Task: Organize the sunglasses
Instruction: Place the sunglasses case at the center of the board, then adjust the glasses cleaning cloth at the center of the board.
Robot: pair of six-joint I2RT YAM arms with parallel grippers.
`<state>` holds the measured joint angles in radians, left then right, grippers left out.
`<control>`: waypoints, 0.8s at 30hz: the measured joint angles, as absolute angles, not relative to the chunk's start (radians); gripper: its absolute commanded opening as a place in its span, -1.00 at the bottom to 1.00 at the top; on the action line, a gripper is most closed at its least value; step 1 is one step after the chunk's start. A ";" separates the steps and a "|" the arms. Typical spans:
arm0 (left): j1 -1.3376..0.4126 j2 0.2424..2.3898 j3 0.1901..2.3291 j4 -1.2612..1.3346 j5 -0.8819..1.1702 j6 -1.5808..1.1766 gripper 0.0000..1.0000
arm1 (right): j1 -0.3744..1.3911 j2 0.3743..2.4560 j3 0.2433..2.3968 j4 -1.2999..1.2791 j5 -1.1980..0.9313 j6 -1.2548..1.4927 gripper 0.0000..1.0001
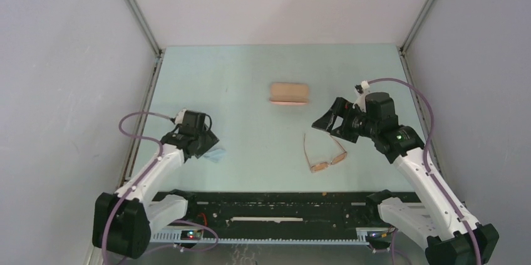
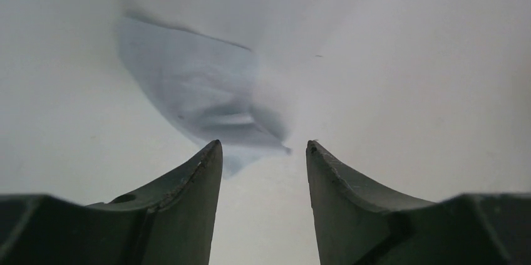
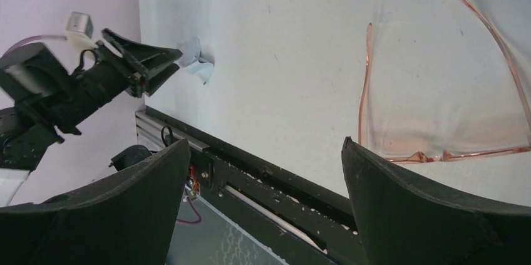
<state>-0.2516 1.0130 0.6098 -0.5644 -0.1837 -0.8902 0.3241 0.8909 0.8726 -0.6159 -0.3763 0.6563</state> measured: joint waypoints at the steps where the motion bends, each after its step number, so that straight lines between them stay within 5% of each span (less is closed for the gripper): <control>1: -0.242 1.032 0.598 -0.570 -0.195 -0.892 0.04 | 0.329 0.898 0.872 -0.607 -0.380 0.656 0.99; 6: -0.190 1.170 0.570 -0.534 -0.233 -0.894 -0.16 | 0.346 0.904 0.871 -0.593 -0.384 0.656 0.99; 13: -0.164 1.259 0.589 -0.523 -0.243 -0.892 -0.97 | 0.348 0.883 0.863 -0.595 -0.375 0.656 0.99; 19: -0.211 1.199 0.587 -0.497 -0.185 -0.892 -1.00 | 0.348 0.877 0.855 -0.595 -0.372 0.657 0.98; 24: -0.421 1.188 0.619 -0.494 -0.142 -0.898 -0.87 | 0.352 0.892 0.854 -0.591 -0.371 0.658 0.98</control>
<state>-0.4210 1.1881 0.6189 -0.4942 -0.1417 -0.8982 0.3519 0.8917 0.8536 -0.5915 -0.3710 0.6579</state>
